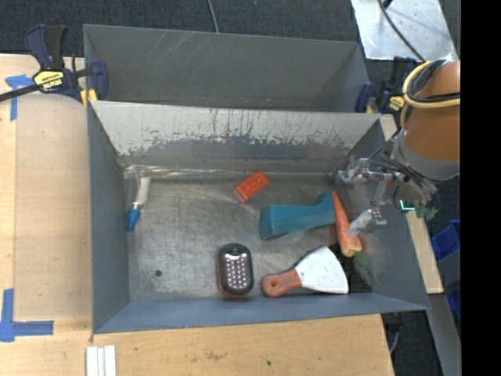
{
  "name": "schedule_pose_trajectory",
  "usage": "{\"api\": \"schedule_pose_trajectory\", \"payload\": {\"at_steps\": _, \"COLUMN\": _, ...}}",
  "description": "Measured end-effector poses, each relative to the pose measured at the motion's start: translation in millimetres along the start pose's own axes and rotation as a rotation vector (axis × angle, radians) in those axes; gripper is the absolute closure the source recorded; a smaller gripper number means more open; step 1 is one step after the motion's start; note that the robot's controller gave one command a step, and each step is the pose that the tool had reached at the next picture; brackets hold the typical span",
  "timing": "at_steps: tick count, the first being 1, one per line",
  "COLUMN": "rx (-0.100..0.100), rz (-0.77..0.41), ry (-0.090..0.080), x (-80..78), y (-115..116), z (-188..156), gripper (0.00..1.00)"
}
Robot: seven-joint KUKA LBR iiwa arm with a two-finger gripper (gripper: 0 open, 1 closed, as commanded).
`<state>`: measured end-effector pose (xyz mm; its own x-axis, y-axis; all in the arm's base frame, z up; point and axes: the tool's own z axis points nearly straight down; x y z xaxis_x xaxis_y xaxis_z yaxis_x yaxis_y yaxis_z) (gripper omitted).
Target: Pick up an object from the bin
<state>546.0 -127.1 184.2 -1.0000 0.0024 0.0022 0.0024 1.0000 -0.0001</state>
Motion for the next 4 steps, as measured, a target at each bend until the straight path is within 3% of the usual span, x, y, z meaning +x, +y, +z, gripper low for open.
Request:
{"api": "schedule_pose_trajectory", "payload": {"at_steps": 1, "rx": 0.001, "rz": -0.002, "ry": -0.006, "x": -1.5, "y": 0, "z": -3, "gripper": 0.0}}
{"api": "schedule_pose_trajectory", "payload": {"at_steps": 2, "rx": 0.011, "rz": -0.165, "ry": -0.006, "x": -7.1, "y": 38, "z": 87, "gripper": 1.0}}
{"api": "schedule_pose_trajectory", "payload": {"at_steps": 3, "rx": 0.011, "rz": -0.166, "ry": -0.006, "x": -7.1, "y": 38, "z": 87, "gripper": 1.0}}
{"api": "schedule_pose_trajectory", "payload": {"at_steps": 4, "rx": 0.001, "rz": -0.292, "ry": 0.0, "x": -5.4, "y": 40, "z": 71, "gripper": 1.0}}
